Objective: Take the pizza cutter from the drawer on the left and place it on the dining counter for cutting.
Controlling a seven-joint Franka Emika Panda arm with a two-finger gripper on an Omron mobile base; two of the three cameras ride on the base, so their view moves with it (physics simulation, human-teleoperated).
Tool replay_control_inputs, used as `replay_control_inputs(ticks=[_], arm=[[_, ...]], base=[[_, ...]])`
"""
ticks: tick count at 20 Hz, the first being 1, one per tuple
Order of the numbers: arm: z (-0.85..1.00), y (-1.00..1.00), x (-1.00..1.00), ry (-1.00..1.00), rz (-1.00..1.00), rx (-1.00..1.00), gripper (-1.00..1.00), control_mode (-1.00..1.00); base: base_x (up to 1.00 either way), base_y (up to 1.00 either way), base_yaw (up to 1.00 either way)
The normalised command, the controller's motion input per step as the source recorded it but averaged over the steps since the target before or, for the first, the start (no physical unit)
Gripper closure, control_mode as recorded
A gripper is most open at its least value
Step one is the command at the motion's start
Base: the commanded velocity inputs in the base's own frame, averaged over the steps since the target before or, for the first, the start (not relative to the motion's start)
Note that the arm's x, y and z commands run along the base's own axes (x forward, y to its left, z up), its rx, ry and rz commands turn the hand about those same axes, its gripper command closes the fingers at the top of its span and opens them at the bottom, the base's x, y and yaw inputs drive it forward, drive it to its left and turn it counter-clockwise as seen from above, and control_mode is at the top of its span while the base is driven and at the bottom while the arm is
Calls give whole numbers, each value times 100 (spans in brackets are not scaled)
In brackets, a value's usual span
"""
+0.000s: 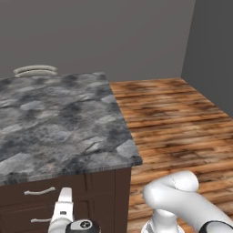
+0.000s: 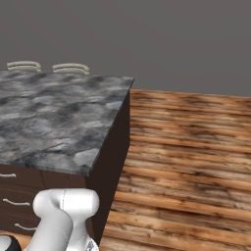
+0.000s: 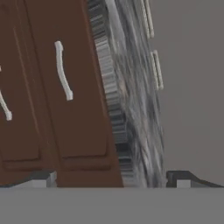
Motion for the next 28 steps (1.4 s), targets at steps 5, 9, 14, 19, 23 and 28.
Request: replay_control_inputs(ticks=[5,9,14,19,23,28], arm=[[-24,38,14,-5,9,-17,-100,-100],[-29,28,2,-14,3,-15,-100,-100],[-31,10,13,-31,0,-5,-100,-100],[-14,9,44,-20,1,0,-100,-100],[-1,14,55,-2,0,0,-100,-100],[-29,31,38,0,0,0,-100,-100]], base=[[0,0,0],[0,0,0],[0,0,0],[0,0,0],[0,0,0],[0,0,0]])
